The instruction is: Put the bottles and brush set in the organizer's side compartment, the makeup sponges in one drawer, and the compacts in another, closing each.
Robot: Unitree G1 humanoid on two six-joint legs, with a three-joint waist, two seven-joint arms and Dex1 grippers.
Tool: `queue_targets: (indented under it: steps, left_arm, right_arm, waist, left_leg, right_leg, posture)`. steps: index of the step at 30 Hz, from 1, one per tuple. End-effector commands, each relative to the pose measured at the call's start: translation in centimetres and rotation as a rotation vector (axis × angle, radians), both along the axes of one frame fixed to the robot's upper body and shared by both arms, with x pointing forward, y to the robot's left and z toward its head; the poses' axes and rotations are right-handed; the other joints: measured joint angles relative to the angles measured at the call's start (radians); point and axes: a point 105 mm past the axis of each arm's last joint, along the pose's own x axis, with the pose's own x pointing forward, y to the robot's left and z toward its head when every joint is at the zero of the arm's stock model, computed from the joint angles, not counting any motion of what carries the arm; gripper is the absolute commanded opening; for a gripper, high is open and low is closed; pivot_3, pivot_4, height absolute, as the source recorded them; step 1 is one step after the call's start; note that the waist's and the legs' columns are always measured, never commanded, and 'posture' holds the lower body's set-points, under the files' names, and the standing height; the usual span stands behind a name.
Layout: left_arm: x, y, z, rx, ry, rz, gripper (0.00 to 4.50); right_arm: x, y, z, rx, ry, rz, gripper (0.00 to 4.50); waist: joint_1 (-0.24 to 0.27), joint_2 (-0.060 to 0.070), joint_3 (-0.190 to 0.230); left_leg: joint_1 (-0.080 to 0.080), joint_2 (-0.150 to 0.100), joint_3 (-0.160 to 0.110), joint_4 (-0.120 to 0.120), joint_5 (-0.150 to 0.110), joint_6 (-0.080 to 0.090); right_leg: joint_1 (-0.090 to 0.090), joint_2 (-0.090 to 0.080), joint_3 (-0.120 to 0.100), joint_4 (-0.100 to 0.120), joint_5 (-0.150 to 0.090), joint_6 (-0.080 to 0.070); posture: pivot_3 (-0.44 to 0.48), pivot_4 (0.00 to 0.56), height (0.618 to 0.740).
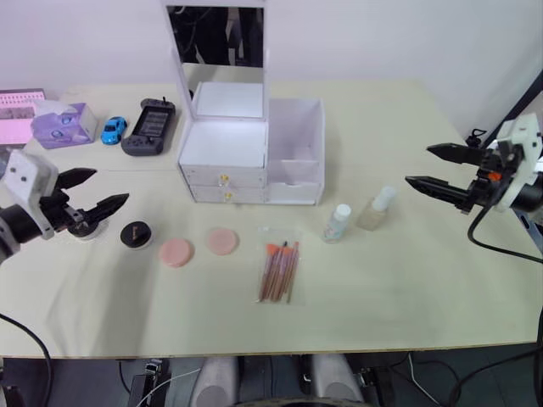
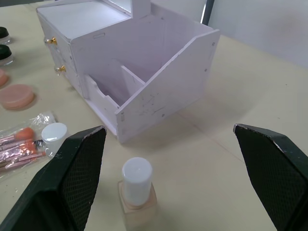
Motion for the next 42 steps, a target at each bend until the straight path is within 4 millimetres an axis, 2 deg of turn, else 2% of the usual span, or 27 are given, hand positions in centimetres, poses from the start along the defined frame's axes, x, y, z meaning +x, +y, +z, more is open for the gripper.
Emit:
queue_targets:
  steps: [1, 13, 20, 25, 28, 30, 34, 36, 40, 42]
  left_arm:
    - [-0.1, 0.2, 1.7, 0.037, -0.062, -0.011, 4.5]
    - [0.5, 0.2, 2.3, 0.029, -0.073, -0.001, 4.5]
    - [0.7, 0.4, 2.8, 0.032, -0.082, 0.002, 4.5]
    - [1.6, -0.8, 4.2, 0.017, -0.117, -0.036, 4.5]
    - [2.3, -3.7, 5.6, 0.012, -0.125, -0.169, 4.5]
    - [2.7, -5.0, 5.8, 0.038, -0.125, -0.221, 4.5]
    - [3.8, -13.1, 7.3, -0.002, -0.142, -0.498, 4.5]
    - [3.8, -15.2, 7.8, -0.035, -0.147, -0.574, 4.5]
    - [4.2, -19.3, 6.6, -0.005, -0.101, -0.733, 4.5]
    - [3.7, -21.8, 6.6, -0.026, -0.067, -0.849, 4.5]
  right_arm:
    - [-0.2, 0.1, 1.8, -0.01, -0.067, 0.001, 4.48]
    - [-0.7, -0.8, 1.4, -0.008, -0.067, -0.013, 4.48]
    - [-0.9, -0.7, 1.4, -0.008, -0.074, -0.012, 4.48]
    - [-1.4, -0.8, 1.9, -0.015, -0.082, -0.013, 4.48]
    - [-2.2, -0.7, 2.0, -0.03, -0.078, -0.017, 4.48]
    - [-2.5, -0.5, 1.8, -0.047, -0.075, -0.024, 4.48]
    - [-4.7, -0.2, 1.5, -0.056, -0.048, -0.048, 4.48]
    - [-5.6, 0.0, 1.4, -0.063, -0.041, -0.059, 4.48]
    - [-7.7, -0.2, 0.3, -0.078, -0.009, -0.123, 4.48]
    - [-9.1, -0.2, -0.3, -0.083, 0.006, -0.164, 4.48]
  waist:
    - [0.001, 0.0, 0.0]
    - [0.002, 0.0, 0.0]
    - [0.002, 0.0, 0.0]
    - [0.004, 0.0, 0.0]
    - [0.011, 0.0, 0.0]
    - [0.012, 0.0, 0.0]
    - [0.033, 0.0, 0.0]
    - [0.033, 0.0, 0.0]
    - [0.023, -0.001, 0.0]
    - [0.025, -0.001, 0.0]
  left_leg:
    - [0.0, 0.0, 0.0, 0.0, 0.0, 0.0]
    - [0.0, 0.0, 0.0, 0.0, 0.0, 0.0]
    - [0.0, 0.0, 0.0, 0.0, 0.0, 0.0]
    - [0.0, 0.0, 0.0, 0.0, 0.0, 0.0]
    - [-0.001, 0.0, 0.0, 0.0, 0.0, 0.0]
    - [-0.001, 0.0, 0.0, 0.0, 0.0, 0.0]
    - [-0.001, 0.0, 0.0, 0.001, 0.0, 0.0]
    - [-0.002, -0.001, -0.001, 0.002, 0.001, -0.002]
    - [-0.002, -0.001, 0.0, 0.002, 0.001, -0.002]
    - [-0.001, -0.001, 0.0, 0.002, 0.001, -0.002]
  right_leg:
    - [0.0, 0.0, 0.0, 0.0, 0.0, 0.0]
    - [0.0, 0.0, 0.0, 0.0, 0.001, 0.002]
    - [0.0, 0.0, 0.0, 0.0, 0.001, 0.002]
    - [0.0, 0.0, 0.0, 0.0, 0.001, 0.003]
    - [0.0, 0.0, 0.0, 0.0, 0.001, 0.003]
    - [0.0, 0.0, 0.0, 0.0, 0.001, 0.003]
    - [0.001, 0.001, 0.0, 0.0, 0.002, 0.003]
    - [0.002, 0.001, 0.0, 0.0, 0.003, 0.005]
    - [0.002, 0.001, 0.001, -0.001, 0.003, 0.006]
    - [0.002, 0.001, 0.002, -0.001, 0.003, 0.006]
  posture:
    - [0.0, 0.15, 0.74]
    - [0.0, 0.15, 0.74]
    - [0.0, 0.15, 0.74]
    - [0.0, 0.15, 0.74]
    - [0.0, 0.15, 0.74]
    - [0.0, 0.15, 0.74]
    - [0.0, 0.15, 0.74]
    - [0.0, 0.15, 0.74]
    - [0.0, 0.15, 0.74]
    - [0.0, 0.15, 0.74]
